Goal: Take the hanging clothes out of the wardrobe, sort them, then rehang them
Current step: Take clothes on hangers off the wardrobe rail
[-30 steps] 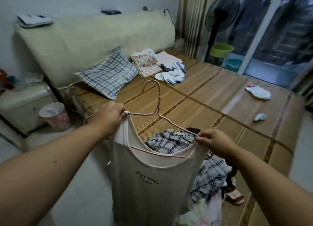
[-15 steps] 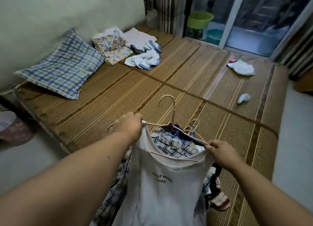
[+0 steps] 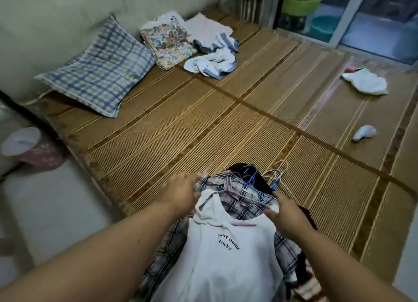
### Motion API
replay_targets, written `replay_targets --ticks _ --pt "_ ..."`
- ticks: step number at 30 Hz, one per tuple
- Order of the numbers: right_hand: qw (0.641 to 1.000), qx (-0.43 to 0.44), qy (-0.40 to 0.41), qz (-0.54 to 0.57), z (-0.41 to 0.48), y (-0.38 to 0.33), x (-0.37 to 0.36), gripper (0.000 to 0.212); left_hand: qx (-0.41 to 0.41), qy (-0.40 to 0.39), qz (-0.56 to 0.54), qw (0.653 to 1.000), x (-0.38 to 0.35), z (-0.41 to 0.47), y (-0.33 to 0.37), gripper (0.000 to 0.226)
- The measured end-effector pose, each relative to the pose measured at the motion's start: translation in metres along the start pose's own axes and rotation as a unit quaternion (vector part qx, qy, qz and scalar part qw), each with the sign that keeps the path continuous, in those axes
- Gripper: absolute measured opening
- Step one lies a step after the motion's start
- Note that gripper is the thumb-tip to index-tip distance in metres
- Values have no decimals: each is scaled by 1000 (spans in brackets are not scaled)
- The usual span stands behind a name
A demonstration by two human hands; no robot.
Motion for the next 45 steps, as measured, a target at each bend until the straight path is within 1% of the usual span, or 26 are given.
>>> replay_targets --ticks 4,6,9,14,18,20,23,25,28,30,32,33,35,37,39,42,45 --pt "992 95 -46 -63 -14 -46 -14 63 0 -5 1 1000 22 -28 -29 51" --pt "983 149 -55 -88 -24 -79 -19 59 5 7 12 1000 42 -46 -45 51" --pt "966 229 -62 -107 -42 -135 -25 53 5 26 53 998 78 -71 -71 51" --pt "929 350 -58 -105 -87 -246 -35 52 36 77 93 992 150 -130 -127 54" --pt "878 464 -69 -99 -147 -338 -51 50 81 132 125 980 203 -194 -178 53" --pt "845 520 -72 -101 -192 -385 -62 47 113 151 143 972 230 -236 -207 53" --pt "784 608 -55 -109 -262 -449 -81 47 171 181 170 953 270 -303 -247 53" --pt "741 662 -51 -100 -319 -491 -91 50 222 204 189 935 299 -354 -271 53" --pt "677 731 -44 -69 -412 -544 -98 52 290 244 211 901 344 -428 -295 52" --pt "647 760 -43 -39 -461 -569 -95 50 325 272 226 877 371 -461 -300 53" --pt "601 797 -49 4 -521 -596 -94 48 369 303 260 839 403 -505 -302 54" --pt "579 813 -52 18 -547 -607 -91 48 391 313 280 819 418 -522 -301 54" --pt "525 848 -63 44 -604 -628 -83 48 449 336 323 763 450 -563 -297 53" --pt "482 871 -64 69 -653 -648 -73 47 501 350 367 701 480 -600 -290 53" --pt "443 887 -72 107 -692 -665 -61 47 533 357 409 649 504 -630 -279 53" --pt "402 900 -98 139 -745 -689 -46 47 550 360 479 582 538 -671 -263 50" --pt "369 910 -103 158 -788 -714 -35 49 540 335 563 529 568 -698 -251 51"
Point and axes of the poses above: each hand's wrist, its own z-axis towards the middle knuckle, its own x-axis out of the back of the hand, y = z × x, the point moved 5 cm from there along z, towards the middle knuckle, and after that the axes turned 12 degrees about y, right-handed, at the moved point
